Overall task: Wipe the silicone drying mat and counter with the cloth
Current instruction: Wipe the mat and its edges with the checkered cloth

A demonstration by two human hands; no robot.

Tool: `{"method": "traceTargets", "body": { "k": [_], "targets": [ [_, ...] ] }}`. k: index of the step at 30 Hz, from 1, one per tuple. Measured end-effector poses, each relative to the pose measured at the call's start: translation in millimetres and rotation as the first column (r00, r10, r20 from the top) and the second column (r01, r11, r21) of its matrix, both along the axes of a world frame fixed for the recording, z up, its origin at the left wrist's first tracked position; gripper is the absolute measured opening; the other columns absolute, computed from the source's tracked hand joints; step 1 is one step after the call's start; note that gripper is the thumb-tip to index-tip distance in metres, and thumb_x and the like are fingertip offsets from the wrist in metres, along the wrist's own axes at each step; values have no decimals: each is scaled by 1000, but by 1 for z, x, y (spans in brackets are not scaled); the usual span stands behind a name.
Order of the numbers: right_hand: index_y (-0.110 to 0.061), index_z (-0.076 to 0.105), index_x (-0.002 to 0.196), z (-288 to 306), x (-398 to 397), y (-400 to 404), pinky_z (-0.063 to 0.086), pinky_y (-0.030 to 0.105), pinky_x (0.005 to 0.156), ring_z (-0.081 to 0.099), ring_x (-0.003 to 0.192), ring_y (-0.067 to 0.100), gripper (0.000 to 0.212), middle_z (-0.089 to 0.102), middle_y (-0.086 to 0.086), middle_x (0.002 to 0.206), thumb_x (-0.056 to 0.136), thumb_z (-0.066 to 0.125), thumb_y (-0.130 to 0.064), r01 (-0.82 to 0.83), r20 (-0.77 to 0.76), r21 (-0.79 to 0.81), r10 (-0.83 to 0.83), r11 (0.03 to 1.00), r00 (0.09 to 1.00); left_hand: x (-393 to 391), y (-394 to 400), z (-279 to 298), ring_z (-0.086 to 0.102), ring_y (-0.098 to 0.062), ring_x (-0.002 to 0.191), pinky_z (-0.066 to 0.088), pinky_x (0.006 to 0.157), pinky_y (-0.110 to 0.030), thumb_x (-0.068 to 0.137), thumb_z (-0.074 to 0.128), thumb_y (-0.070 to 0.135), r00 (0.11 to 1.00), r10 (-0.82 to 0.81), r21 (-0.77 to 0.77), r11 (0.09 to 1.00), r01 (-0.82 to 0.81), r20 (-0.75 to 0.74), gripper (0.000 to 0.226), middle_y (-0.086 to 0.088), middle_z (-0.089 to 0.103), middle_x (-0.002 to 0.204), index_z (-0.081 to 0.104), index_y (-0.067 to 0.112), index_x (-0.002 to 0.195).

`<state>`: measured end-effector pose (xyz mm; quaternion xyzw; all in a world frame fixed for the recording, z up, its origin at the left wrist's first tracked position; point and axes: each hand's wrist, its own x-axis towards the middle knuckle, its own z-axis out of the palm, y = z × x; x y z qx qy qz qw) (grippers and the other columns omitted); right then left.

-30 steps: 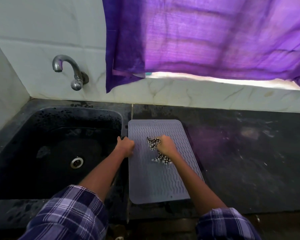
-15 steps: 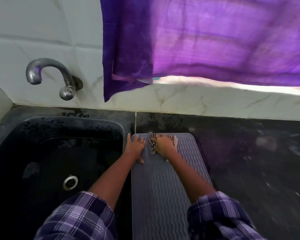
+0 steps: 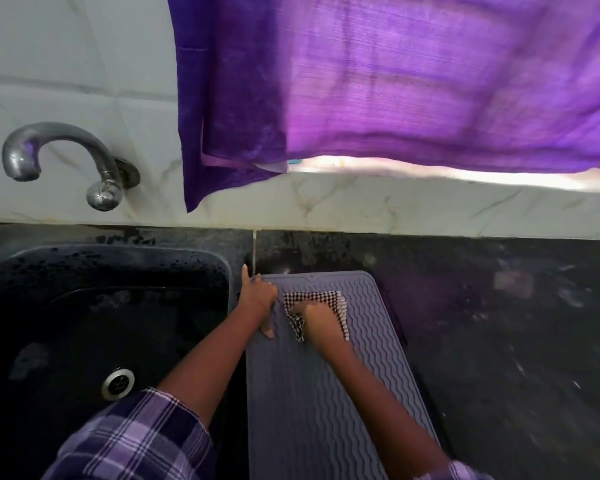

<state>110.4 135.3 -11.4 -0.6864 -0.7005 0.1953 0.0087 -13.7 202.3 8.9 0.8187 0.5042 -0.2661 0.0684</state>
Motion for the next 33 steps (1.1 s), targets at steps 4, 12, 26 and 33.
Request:
{"method": "traceTargets", "body": {
  "k": [4,12,26,33],
  "targets": [
    [-14,63,123,-3,1,-39,40,31,105,56,122,24,38,62,9,130,89,50,-4,-6,-47,-21,5,1000,999,-6,-6,-2,22,-30,146,-5,113,-66,70,78,50,1000,-8,19,1000,8,23,82,-4,41,149,47,16,138],
    [-13,67,119,44,14,34,54,41,87,66,104,35,40,70,19,114,87,50,0,186,-74,137,-177,973,981,-14,-11,-12,-3,-36,150,-6,108,-74,77,73,45,995,62,-67,996,-57,77,100,1,2,163,14,20,154],
    [-19,50,138,14,-3,-60,33,34,115,46,134,24,55,45,4,149,88,47,3,-150,78,-113,159,982,984,-20,-13,-15,-5,-37,149,-4,108,-74,80,64,57,998,24,-51,998,-21,56,98,2,-3,163,10,22,154],
    [5,67,98,39,20,-63,51,39,82,62,91,26,29,67,16,99,84,42,9,2,-132,-316,-46,949,990,-13,-28,-4,1,-38,149,-3,109,-73,82,65,52,998,-52,67,996,53,-20,94,-5,16,161,19,13,153]
  ]
}}
